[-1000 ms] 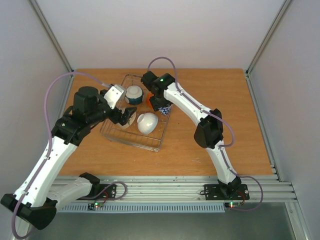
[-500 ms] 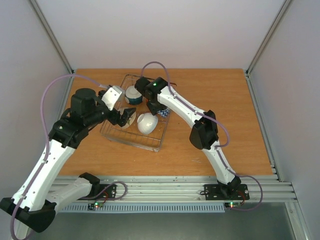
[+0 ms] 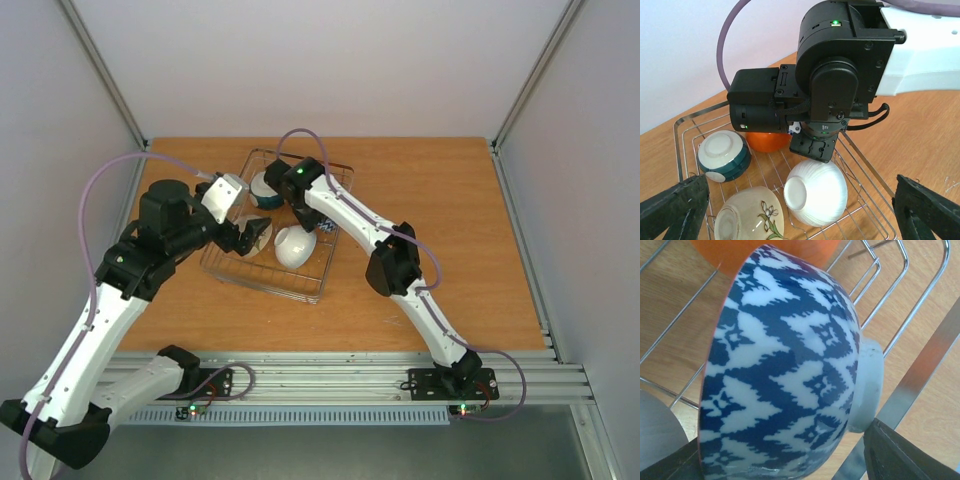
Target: Load the bowls into the dish rack
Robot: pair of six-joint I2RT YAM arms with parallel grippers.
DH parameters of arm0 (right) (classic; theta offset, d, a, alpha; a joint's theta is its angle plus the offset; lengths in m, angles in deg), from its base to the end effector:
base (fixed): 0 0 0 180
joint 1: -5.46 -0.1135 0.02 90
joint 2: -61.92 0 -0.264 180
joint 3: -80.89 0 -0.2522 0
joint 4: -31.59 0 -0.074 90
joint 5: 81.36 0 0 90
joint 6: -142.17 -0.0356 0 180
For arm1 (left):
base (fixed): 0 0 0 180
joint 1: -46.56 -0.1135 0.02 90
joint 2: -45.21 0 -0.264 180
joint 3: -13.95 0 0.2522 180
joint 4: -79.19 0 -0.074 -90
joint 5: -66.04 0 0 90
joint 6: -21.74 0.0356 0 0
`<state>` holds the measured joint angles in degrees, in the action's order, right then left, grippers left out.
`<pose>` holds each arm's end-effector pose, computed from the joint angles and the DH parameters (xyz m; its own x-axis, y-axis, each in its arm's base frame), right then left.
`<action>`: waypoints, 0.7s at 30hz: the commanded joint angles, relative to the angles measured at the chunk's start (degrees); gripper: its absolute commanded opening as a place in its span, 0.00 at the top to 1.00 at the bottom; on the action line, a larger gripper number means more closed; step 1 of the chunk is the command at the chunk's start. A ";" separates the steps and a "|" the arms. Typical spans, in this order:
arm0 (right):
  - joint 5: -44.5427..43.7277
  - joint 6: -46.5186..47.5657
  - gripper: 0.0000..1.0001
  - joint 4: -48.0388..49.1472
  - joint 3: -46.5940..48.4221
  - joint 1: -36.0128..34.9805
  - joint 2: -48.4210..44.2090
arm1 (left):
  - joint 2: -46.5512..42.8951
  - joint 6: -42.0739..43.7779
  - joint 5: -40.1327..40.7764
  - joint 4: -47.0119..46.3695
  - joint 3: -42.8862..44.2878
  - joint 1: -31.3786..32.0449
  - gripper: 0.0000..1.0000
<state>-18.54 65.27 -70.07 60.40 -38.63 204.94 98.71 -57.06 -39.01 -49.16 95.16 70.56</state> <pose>0.3572 0.3234 0.2386 -0.5630 -0.8262 0.0212 -0.7382 0.4912 -0.4624 0.1655 -0.0838 0.3990 -0.2452 0.3145 -0.9170 0.6700 0.7387 0.0742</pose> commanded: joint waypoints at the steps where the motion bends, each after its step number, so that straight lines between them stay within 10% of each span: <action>1: -4.96 0.87 0.98 -3.73 1.99 -0.01 2.39 | -0.61 0.23 -0.69 -3.41 -0.56 -0.37 0.01; 21: -13.84 1.31 0.99 -3.57 1.75 -0.77 4.10 | 0.20 0.40 -0.23 -3.81 -0.98 -0.37 0.01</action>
<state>-29.95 66.23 -72.67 61.23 -39.03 208.44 98.82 -57.04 -39.06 -49.60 94.96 70.56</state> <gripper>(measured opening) 0.087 0.994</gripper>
